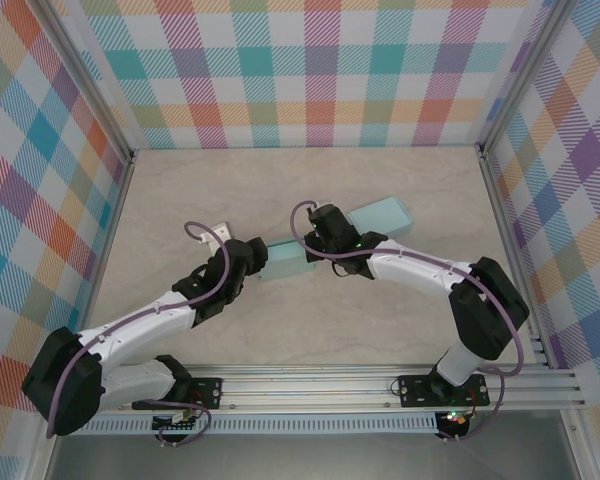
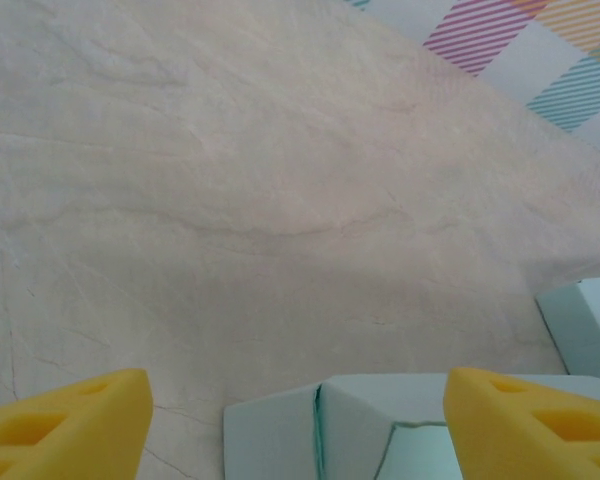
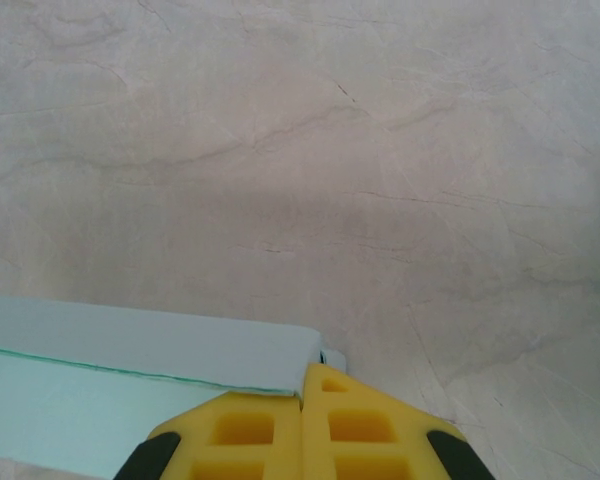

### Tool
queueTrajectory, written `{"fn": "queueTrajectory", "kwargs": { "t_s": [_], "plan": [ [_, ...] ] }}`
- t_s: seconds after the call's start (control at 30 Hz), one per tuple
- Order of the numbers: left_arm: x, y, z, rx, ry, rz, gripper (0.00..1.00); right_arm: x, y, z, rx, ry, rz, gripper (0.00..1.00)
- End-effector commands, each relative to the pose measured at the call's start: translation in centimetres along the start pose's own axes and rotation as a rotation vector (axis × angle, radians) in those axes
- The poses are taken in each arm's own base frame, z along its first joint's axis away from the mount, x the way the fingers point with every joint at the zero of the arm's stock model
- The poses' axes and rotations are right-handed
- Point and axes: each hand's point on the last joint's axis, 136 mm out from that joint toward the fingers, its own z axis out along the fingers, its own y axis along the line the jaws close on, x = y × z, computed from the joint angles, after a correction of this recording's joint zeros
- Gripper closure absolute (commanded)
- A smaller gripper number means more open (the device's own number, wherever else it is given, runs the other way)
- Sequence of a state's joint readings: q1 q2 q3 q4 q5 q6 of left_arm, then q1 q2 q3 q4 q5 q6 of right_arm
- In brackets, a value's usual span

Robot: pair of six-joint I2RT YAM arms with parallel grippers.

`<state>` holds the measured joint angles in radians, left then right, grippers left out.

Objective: Fold the paper box

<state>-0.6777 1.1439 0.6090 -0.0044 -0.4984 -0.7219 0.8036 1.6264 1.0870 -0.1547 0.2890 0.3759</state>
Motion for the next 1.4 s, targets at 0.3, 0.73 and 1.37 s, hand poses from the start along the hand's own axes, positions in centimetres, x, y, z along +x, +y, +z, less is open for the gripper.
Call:
{"fn": "queueTrajectory", "kwargs": {
  "t_s": [0.3,0.73,1.37],
  "plan": [
    [0.8,0.7,1.7,-0.029,-0.009,-0.032,0.28,4.0,-0.5,1.0,0.043,0.136,-0.065,1.00],
    [3.6,2.5,3.0,-0.074,0.046,-0.047,0.46,4.2,-0.3,0.8,0.036,0.140,-0.072,0.98],
    [6.9,4.8,3.6,-0.137,0.061,-0.054,0.57,0.7,2.0,-4.1,-0.098,0.063,0.031,0.55]
  ]
}}
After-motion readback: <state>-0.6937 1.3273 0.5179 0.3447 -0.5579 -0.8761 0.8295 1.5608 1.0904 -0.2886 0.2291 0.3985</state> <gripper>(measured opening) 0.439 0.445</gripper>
